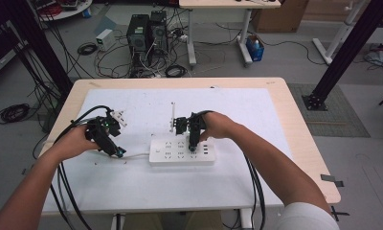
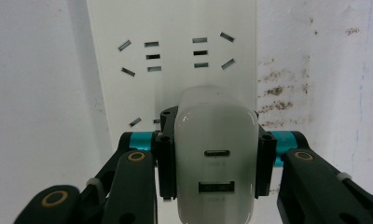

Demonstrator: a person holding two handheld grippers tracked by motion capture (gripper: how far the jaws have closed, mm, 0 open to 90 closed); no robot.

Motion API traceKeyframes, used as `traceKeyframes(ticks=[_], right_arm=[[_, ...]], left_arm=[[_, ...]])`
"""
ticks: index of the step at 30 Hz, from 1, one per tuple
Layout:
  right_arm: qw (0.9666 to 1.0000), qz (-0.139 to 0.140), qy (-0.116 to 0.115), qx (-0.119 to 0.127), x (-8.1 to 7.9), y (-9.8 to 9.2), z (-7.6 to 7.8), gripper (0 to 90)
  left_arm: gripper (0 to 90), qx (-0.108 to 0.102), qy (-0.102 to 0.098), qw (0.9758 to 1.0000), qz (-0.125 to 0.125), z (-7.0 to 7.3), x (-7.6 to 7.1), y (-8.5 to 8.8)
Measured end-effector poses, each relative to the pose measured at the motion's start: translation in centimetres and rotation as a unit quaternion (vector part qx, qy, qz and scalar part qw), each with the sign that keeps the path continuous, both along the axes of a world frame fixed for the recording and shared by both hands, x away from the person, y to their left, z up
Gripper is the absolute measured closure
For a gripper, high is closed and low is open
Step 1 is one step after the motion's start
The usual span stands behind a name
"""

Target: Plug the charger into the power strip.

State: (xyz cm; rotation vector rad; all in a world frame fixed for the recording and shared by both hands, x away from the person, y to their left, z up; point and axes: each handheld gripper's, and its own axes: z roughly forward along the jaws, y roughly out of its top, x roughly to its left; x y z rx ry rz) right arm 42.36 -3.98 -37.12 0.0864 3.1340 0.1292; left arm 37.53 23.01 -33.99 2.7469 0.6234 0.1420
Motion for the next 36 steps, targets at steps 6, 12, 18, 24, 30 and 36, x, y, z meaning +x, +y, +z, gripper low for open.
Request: traceKeyframes(ticks=[6,12,18,24,30,36], right_arm=[[0.9999,-0.005,-0.011,0.008,-0.4,-0.2,-0.2,62.6],[0.9998,-0.007,0.001,0.018,0.0,-0.4,-0.2,61.9],[0.9885,-0.117,0.018,0.095,1.2,-2.6,2.8,22.6],[0.9715,-0.205,-0.01,0.118,1.1,-5.6,5.7,13.1],[0.9636,-0.241,-0.056,0.101,-0.3,-9.2,7.2,13.0],[0.9509,-0.282,-0.063,0.112,-1.7,-12.7,8.0,1.0]], left_arm=[[22.8,0.001,-0.005,1.0,-0.002,0.2,-0.2,0.1],[22.8,0.0,-0.008,0.9999,-0.007,0.1,-0.1,0.2],[22.8,-0.014,-0.007,0.9998,0.009,0.1,-0.5,0.6],[22.8,-0.018,-0.014,0.9996,0.018,0.4,-0.6,1.2],[22.8,-0.02,-0.015,0.9991,0.034,0.7,-0.2,1.3],[22.8,-0.02,-0.02,0.9989,0.037,1.1,0.2,0.8]])
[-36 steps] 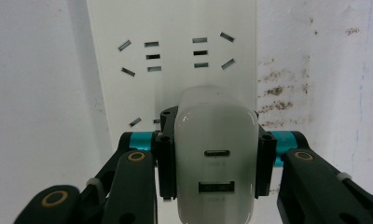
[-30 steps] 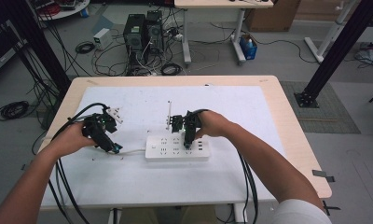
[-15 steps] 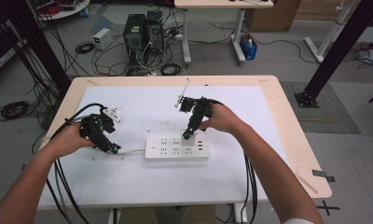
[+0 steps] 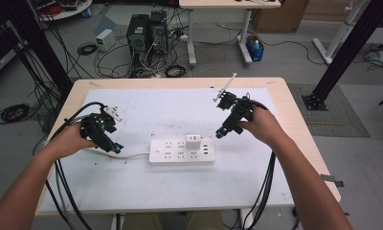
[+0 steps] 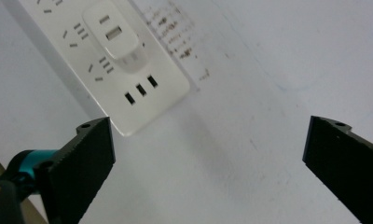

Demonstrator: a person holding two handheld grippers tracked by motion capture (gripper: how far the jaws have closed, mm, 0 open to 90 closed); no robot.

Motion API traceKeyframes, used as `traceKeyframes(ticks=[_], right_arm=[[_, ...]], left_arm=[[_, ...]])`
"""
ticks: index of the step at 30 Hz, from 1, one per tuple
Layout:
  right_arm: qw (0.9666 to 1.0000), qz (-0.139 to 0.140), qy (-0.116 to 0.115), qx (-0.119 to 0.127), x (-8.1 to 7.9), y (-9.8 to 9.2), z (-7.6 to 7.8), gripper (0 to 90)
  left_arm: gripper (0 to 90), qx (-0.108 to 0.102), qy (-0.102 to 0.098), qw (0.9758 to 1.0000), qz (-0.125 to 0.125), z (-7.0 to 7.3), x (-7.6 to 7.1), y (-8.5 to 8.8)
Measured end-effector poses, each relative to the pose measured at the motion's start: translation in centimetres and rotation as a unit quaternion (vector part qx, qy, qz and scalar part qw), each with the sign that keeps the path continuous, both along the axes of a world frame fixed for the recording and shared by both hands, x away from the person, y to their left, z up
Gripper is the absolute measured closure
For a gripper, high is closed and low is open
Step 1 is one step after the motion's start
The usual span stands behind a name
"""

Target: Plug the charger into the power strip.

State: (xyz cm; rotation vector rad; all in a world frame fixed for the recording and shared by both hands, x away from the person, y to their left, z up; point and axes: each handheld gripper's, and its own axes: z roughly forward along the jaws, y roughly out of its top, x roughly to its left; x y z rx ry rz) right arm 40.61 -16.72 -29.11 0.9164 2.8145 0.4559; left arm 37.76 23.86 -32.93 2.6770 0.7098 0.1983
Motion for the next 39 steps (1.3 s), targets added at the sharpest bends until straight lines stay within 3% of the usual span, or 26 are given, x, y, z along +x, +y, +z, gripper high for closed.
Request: traceKeyframes(ticks=[4,7,13,16,21,28,39], right_arm=[[0.9998,-0.018,-0.002,0.001,-0.9,-2.0,0.1,1.0],[0.9991,-0.041,-0.006,0.007,-2.1,-4.1,0.0,1.0],[0.997,-0.075,0.0,0.02,-3.5,-6.4,-0.7,1.0],[0.9968,-0.077,0.0,0.019,-4.0,-7.1,-0.9,1.0],[0.9961,-0.081,-0.006,0.035,-4.6,-8.0,-1.6,1.0],[0.996,-0.083,0.002,0.032,-4.9,-8.2,-2.9,1.0],[0.9963,-0.08,0.001,0.033,-4.6,-7.9,-3.1,1.0]], left_arm=[[22.8,-0.002,-0.005,1.0,-0.001,0.1,0.1,-0.2],[22.8,0.01,-0.01,0.9999,-0.002,0.1,0.0,-0.3],[22.8,0.009,-0.024,0.9997,0.004,0.7,-0.4,-0.3],[22.8,0.007,-0.027,0.9996,0.006,0.7,-0.6,-0.4],[22.8,0.015,-0.027,0.9995,0.007,0.4,-0.6,-0.5],[22.8,0.01,-0.035,0.9992,0.018,0.4,-0.5,0.0],[22.8,0.01,-0.034,0.9992,0.021,0.2,-0.3,0.3]])
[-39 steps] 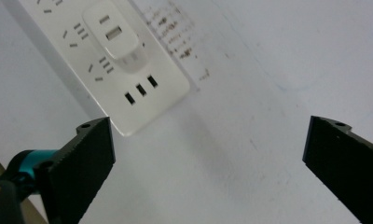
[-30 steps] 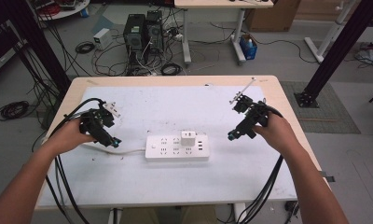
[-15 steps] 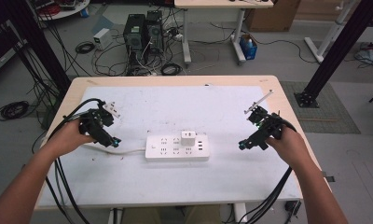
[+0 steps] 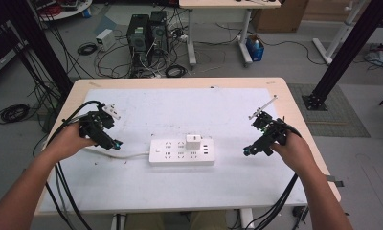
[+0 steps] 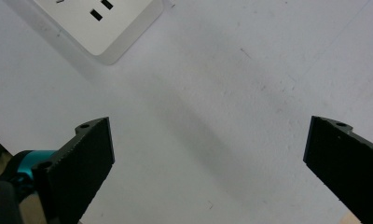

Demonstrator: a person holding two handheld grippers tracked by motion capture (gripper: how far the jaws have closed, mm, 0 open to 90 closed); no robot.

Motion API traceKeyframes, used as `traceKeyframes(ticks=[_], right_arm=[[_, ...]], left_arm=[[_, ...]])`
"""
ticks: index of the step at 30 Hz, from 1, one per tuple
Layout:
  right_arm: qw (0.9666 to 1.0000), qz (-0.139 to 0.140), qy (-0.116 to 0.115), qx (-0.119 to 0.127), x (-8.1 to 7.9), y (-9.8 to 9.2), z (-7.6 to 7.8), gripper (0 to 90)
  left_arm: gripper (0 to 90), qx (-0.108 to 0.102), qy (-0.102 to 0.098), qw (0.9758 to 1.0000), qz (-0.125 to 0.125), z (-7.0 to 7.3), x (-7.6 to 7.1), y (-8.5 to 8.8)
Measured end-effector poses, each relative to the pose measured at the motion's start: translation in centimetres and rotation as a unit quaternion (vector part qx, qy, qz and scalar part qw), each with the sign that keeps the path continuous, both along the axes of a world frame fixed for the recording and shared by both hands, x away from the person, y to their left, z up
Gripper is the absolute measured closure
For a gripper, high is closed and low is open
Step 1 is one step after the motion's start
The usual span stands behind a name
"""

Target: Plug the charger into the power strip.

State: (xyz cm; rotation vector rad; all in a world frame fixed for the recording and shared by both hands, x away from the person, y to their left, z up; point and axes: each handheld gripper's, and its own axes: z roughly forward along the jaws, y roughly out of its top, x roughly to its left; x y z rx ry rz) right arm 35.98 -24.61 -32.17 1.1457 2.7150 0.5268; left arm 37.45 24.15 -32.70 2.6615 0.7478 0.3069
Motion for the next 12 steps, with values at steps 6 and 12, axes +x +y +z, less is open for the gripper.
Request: traceKeyframes(ticks=[6,12], right_arm=[[1.0,0.002,-0.002,0.001,-0.08,0.08,0.0,1.0],[1.0,-0.004,-0.003,0.003,-0.28,-0.13,-0.04,1.0]], left_arm=[[22.8,0.003,-0.001,1.0,-0.001,-0.09,0.0,-0.18],[22.8,-0.002,-0.003,1.0,0.0,0.05,-0.16,-0.09]])
